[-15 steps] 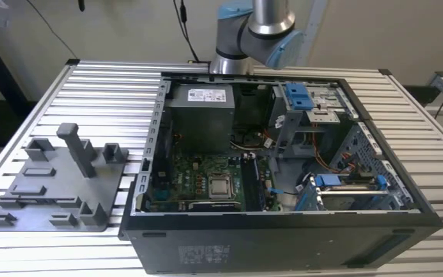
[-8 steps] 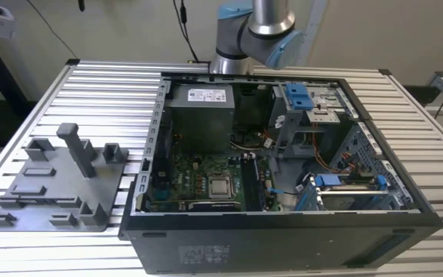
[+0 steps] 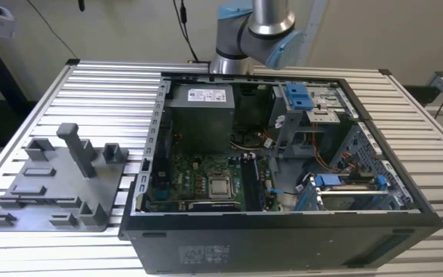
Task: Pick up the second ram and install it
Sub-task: 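Pick up the second ram and move it above second insertion slot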
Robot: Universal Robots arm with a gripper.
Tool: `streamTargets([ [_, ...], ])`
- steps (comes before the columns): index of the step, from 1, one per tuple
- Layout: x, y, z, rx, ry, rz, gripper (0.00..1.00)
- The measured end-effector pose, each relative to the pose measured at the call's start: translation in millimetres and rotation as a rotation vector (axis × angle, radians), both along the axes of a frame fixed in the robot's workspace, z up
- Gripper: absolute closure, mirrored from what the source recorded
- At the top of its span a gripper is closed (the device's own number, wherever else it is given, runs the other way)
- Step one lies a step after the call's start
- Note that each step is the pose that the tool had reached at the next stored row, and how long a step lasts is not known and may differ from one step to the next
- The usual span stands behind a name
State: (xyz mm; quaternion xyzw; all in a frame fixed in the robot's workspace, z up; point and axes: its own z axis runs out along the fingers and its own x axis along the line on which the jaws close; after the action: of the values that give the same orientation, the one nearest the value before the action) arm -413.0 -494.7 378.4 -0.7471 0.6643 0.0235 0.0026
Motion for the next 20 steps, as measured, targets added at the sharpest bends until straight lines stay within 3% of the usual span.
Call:
streamTargets([
  [3, 0.0, 0.0, -0.1, 0.0, 0.0, 0.0, 0.64],
  [20, 0.0, 0.0, -27.8, 0.0001, 0.0, -0.061, 0.64],
])
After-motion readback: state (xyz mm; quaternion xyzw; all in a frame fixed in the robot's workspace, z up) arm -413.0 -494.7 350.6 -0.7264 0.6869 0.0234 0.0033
